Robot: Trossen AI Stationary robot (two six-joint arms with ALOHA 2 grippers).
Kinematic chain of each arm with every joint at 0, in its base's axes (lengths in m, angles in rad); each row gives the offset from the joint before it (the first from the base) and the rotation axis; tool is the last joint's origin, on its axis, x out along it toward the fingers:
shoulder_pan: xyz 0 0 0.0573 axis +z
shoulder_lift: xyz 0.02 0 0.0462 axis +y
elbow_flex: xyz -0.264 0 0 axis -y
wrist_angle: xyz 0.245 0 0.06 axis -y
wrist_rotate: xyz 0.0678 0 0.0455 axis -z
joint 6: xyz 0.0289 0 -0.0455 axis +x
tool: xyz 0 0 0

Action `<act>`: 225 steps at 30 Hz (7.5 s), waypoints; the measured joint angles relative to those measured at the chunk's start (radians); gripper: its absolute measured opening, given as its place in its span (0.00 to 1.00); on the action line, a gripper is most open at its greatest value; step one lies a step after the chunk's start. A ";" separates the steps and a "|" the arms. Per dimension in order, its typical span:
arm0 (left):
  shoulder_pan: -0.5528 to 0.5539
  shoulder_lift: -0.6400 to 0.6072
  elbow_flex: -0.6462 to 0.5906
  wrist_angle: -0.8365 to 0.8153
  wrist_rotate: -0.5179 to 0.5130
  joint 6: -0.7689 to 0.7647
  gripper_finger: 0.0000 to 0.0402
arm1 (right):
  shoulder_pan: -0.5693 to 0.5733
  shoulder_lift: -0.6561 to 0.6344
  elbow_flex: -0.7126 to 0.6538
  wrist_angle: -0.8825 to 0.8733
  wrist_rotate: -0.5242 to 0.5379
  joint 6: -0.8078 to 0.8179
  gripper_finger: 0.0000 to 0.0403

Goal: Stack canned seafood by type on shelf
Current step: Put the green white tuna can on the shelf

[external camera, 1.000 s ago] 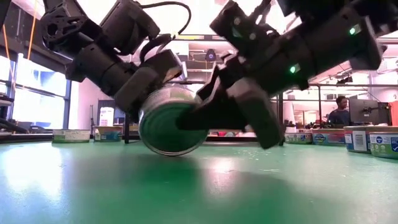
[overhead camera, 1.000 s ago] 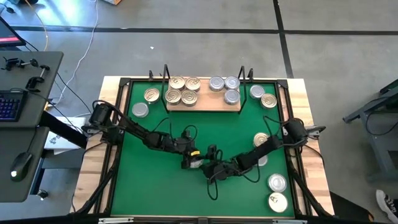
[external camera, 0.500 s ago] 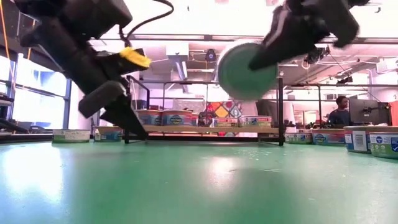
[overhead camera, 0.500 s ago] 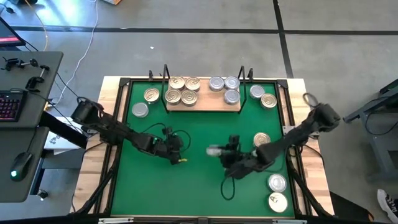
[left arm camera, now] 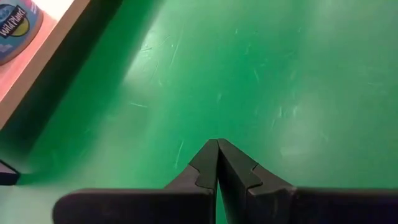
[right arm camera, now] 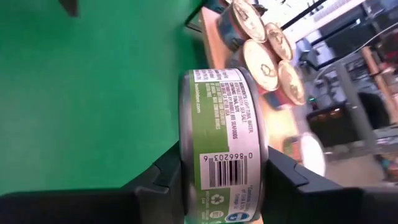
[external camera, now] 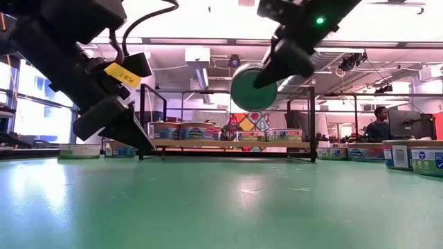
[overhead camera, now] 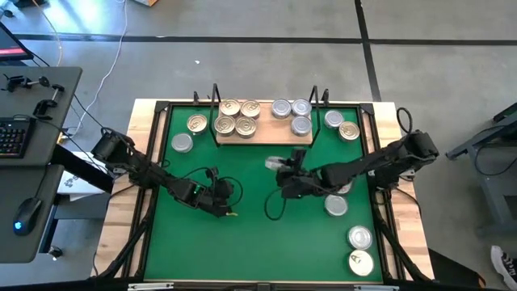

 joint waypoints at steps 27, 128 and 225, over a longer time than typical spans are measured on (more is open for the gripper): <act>-0.086 -0.069 0.002 0.015 -0.038 -0.070 0.00 | -0.341 0.171 0.033 0.086 0.009 -0.519 0.31; 0.579 -0.493 0.002 -0.992 0.075 -0.574 0.00 | 0.400 0.098 0.032 -0.510 0.121 0.903 0.00; -0.005 0.139 -0.133 0.584 0.202 -0.239 0.00 | -0.032 0.267 -0.263 0.749 -0.626 0.195 0.70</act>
